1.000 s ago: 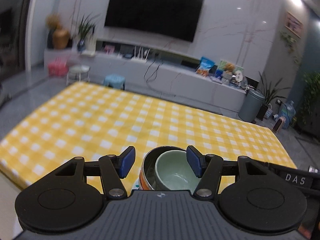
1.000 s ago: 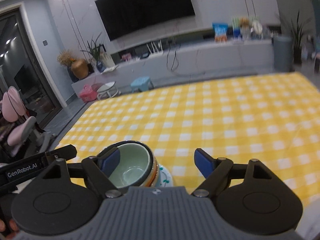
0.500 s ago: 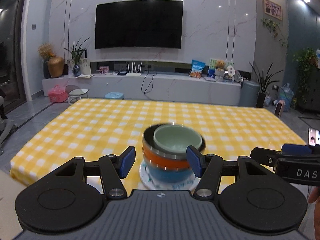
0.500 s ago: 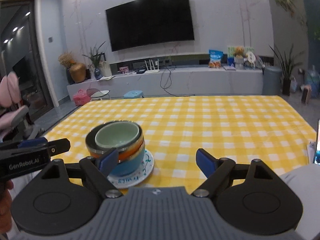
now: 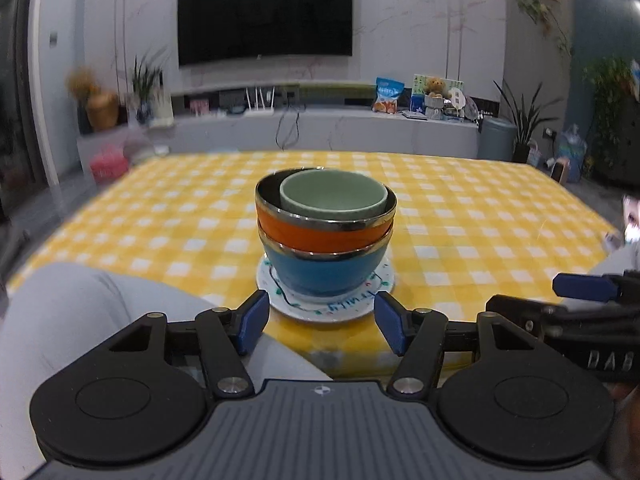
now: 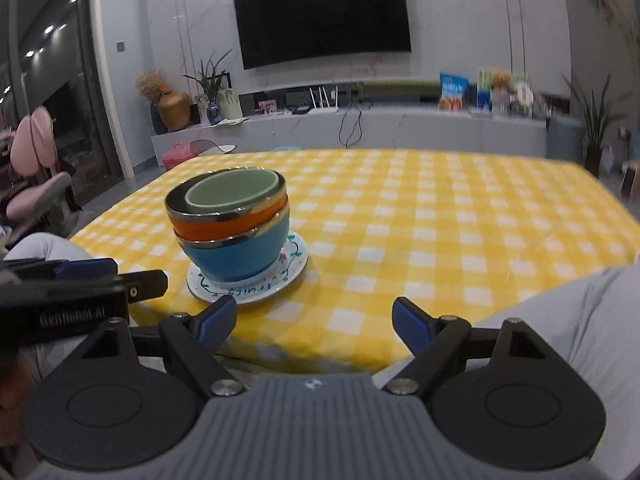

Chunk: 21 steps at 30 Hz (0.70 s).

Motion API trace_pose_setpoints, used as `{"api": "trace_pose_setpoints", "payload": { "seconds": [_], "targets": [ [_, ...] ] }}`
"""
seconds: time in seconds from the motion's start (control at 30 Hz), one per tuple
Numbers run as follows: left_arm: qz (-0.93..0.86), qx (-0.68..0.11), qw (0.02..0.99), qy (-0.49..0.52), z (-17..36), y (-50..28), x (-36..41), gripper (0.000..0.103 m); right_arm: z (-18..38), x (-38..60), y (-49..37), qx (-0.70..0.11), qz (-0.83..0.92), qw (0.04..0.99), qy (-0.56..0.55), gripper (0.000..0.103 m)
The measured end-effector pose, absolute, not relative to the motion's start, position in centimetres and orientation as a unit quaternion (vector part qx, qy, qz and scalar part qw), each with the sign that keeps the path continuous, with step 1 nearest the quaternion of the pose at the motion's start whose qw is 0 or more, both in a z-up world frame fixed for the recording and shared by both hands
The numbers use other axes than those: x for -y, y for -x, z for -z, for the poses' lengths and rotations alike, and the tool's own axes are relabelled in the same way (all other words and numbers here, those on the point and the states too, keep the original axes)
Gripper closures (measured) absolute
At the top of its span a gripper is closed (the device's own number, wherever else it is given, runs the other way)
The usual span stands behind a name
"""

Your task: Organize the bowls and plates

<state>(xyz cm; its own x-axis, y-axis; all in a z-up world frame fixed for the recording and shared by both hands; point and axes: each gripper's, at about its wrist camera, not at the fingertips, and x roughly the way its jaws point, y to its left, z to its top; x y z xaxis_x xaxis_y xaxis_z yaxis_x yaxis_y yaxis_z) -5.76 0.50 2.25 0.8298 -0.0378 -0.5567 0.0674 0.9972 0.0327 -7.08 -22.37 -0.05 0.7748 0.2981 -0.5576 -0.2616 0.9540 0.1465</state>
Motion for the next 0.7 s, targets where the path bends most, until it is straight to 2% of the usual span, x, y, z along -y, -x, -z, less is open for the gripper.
{"api": "trace_pose_setpoints", "payload": {
  "seconds": [0.03,0.23,0.7],
  "targets": [
    [0.030,-0.293,0.955,-0.029,-2.25,5.72,-0.35,0.027,0.44,22.44,6.91,-0.308,-0.146,0.939,-0.038,0.020],
    [0.029,-0.298,0.953,-0.048,-2.01,5.77,0.23,0.023,0.79,22.11,6.75,-0.313,-0.136,0.939,-0.036,0.019],
    [0.035,-0.296,0.954,-0.040,-1.99,5.79,-0.16,0.023,0.91,22.02,6.80,-0.316,-0.132,0.939,-0.032,0.018]
  ]
}}
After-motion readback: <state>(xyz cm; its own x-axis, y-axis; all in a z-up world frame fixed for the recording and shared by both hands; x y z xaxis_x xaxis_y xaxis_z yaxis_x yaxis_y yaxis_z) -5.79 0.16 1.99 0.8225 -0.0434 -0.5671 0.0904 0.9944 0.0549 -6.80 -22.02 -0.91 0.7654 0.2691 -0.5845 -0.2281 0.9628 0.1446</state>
